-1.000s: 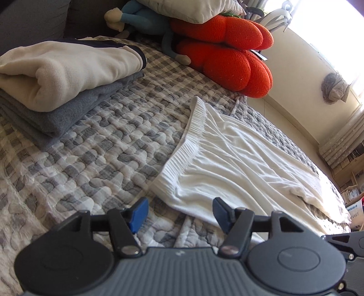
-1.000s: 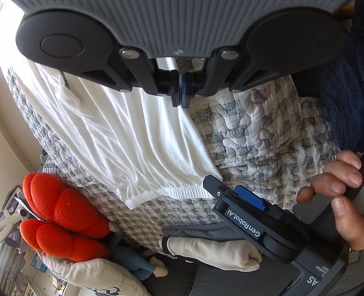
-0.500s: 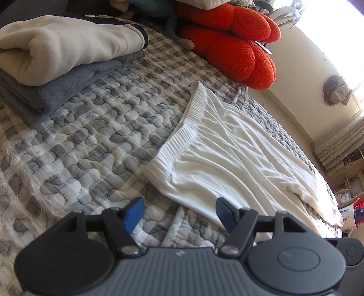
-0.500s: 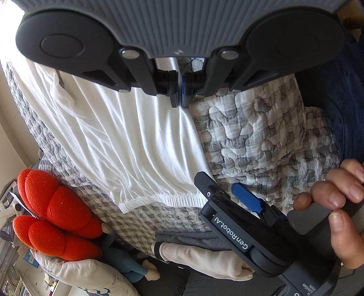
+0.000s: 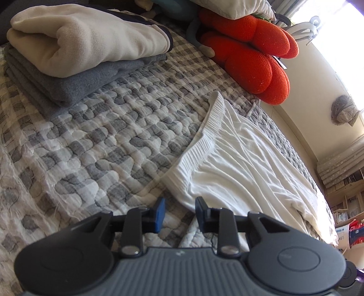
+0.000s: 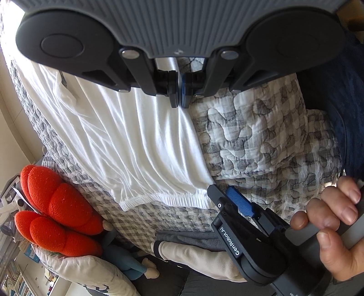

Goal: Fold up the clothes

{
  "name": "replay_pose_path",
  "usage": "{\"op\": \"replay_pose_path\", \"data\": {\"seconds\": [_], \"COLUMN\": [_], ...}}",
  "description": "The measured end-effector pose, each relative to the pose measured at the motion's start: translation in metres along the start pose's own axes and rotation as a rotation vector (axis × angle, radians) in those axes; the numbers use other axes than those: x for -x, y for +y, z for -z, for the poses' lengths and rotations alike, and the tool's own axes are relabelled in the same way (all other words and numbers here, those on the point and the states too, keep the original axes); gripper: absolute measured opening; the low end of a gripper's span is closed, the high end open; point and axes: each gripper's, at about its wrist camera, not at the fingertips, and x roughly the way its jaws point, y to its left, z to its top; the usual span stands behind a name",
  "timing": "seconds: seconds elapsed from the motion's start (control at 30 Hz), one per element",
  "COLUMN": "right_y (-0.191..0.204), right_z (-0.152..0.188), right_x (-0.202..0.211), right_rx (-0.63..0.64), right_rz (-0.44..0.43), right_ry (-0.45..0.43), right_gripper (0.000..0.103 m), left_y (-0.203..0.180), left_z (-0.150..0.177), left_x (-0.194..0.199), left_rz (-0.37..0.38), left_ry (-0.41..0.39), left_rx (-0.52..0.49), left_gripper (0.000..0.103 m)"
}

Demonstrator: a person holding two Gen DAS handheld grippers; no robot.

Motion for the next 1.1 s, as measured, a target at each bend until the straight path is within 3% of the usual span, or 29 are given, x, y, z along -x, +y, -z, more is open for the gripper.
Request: {"op": "replay_pose_path", "data": {"seconds": [0.13,0.23,0.3,0.37,0.4,0.7,0.9,1.1], "right_y": [0.001,0.003,0.003,0.003,0.003,0.008,0.004,0.005], "right_z": [0.0,0.0,0.001,0.001,0.001,0.0,-0.006,-0.001], "right_x": [0.0,0.0,0.001,0.001,0.001,0.008,0.018,0.01], "right_rx": [0.001,0.004,0.004,0.004,0.004,0.02,-0.037,-0.061], "right_rz": [0.008,0.014,0.016,0.016,0.017,-0.004,-0.087,-0.121], "right_ry": [-0.003,-0.004,-0.004,-0.005,-0.008,-0.041,-0.068,-0.038], "right_gripper": [0.003,0.003,0.003,0.003,0.003,0.002,0.001,0.001], "left_y": [0.001,-0.003,-0.007,-0.011,-0.01,0.007,0.018,0.024], "left_z": [-0.004,-0.009,-0.012,-0.015,-0.015,-0.013,-0.015,-0.014], "left_x": [-0.005,-0.011,-0.015,-0.018,-0.019,0.006,0.012,0.011], "left_rz": [0.059,0.065,0.046,0.018,0.015,0.043,0.107,0.104], "left_ry": [0.019,0.013,-0.004,-0.009,-0.002,-0.079,-0.074,-0.055], "left_rx": [0.043,0.065,0.062,0.036,0.036,0.097,0.147,0.184], "left_gripper": [0.061,0.064,0.058,0.033,0.006,0.005,0.005,0.005]}}
